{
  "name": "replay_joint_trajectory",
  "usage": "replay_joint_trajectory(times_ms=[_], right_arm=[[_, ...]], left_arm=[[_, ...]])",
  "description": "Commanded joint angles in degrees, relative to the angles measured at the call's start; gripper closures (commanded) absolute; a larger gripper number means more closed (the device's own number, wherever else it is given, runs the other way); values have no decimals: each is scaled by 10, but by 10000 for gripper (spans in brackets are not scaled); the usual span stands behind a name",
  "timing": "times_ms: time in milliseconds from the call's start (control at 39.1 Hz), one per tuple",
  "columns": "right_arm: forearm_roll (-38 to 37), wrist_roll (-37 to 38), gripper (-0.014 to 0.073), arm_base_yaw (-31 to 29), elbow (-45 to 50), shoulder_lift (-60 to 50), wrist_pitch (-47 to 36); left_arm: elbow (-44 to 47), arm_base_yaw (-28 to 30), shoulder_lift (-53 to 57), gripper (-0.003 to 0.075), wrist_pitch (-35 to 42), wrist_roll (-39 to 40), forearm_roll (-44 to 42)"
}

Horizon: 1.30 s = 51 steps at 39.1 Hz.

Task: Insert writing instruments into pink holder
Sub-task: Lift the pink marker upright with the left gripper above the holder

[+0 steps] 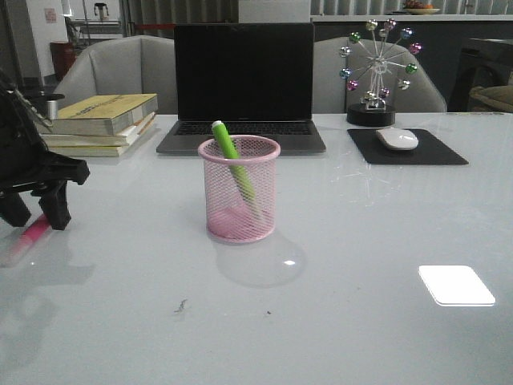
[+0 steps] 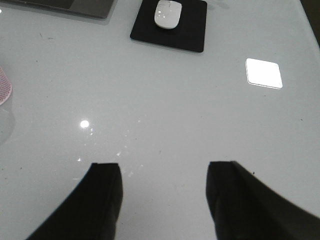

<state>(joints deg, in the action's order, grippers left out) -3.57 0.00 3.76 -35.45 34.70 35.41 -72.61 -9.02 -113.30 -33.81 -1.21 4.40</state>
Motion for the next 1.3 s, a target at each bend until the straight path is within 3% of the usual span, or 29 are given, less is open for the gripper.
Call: replay_joint_trajectory(times_ms=[0,230,537,920,1278], right_arm=[[-6,0,106,-2,-14,-1,-45],[-6,0,106,-2,-14,-1,-45],[-6,0,106,-2,-14,-1,-45],[-6,0,106,-2,-14,-1,-45],[-6,0,106,-2,-14,-1,-45]], left_arm=[[-14,-3,18,316,9,4,5],[-14,-3,-6,362,-15,4,5],[-13,-3,-11,631,-58,4,8],[-20,-3,-11,629,-54,4,16],[-109,-29,19,629,-12,-32,29]])
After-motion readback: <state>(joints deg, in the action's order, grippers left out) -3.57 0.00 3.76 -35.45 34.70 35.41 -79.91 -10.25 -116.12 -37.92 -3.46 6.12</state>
